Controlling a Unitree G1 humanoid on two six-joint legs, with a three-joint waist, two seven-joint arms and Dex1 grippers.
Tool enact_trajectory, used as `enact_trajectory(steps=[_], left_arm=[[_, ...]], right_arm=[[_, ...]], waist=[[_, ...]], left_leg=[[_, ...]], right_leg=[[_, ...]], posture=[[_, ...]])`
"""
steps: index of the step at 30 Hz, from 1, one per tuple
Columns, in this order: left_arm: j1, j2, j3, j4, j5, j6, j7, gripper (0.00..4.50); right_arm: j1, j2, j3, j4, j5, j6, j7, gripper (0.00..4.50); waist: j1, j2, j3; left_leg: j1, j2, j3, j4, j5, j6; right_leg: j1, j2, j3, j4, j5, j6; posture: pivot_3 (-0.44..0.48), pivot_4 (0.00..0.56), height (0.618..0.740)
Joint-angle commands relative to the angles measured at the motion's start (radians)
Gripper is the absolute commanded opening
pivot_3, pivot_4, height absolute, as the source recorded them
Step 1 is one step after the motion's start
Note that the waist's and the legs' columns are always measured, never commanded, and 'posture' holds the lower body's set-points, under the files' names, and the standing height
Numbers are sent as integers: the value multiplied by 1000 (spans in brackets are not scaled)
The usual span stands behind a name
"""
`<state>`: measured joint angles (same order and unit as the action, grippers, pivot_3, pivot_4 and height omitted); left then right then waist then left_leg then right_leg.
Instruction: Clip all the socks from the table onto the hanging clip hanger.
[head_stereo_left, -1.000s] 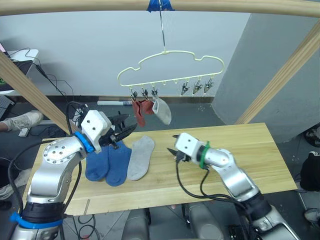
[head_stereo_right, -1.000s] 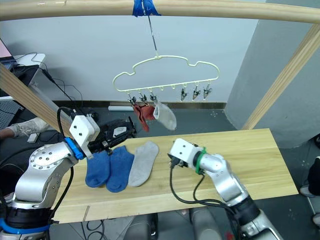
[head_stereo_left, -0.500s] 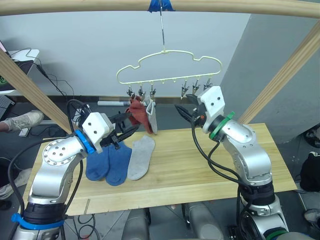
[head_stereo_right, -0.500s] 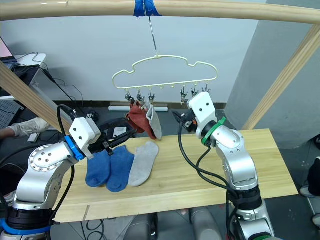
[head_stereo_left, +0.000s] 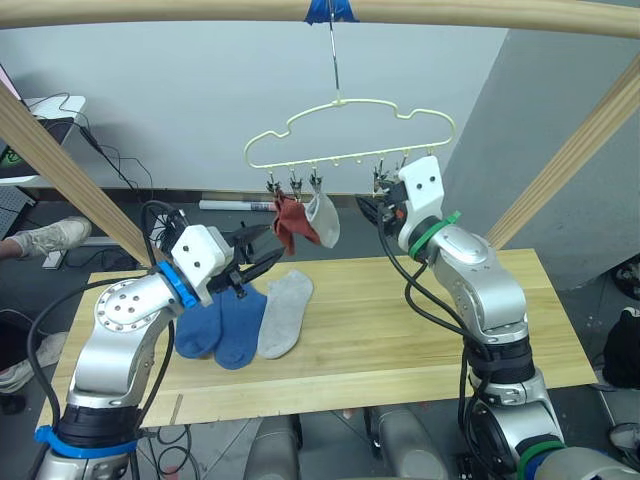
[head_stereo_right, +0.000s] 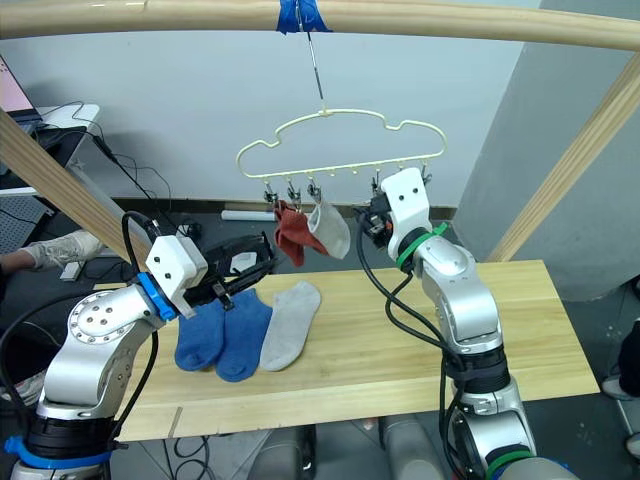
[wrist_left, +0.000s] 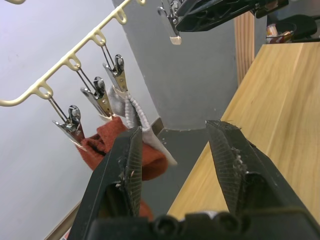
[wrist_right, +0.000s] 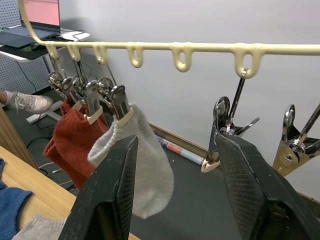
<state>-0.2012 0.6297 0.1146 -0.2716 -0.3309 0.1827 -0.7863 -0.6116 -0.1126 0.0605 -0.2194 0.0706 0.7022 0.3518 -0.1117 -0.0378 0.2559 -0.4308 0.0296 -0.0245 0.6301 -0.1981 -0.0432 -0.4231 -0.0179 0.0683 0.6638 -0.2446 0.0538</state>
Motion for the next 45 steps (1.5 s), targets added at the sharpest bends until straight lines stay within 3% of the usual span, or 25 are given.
enact_trajectory(steps=[1,45], left_arm=[[-16,-7,-5,-35,0,-19,6,2232],[-12,-42,-30,-22,8,-23,17,2232]], right_arm=[[-23,-4,-14,-21,17,15,-22,2507],[-161,26,-7,209,37,-140,-60,2507]], waist=[[0,0,0],[0,0,0]], left_leg=[[0,0,0,0,0,0],[0,0,0,1,0,0]], right_leg=[[0,0,0,0,0,0],[0,0,0,2,0,0]], posture=[[-106,196,740],[-99,196,740]])
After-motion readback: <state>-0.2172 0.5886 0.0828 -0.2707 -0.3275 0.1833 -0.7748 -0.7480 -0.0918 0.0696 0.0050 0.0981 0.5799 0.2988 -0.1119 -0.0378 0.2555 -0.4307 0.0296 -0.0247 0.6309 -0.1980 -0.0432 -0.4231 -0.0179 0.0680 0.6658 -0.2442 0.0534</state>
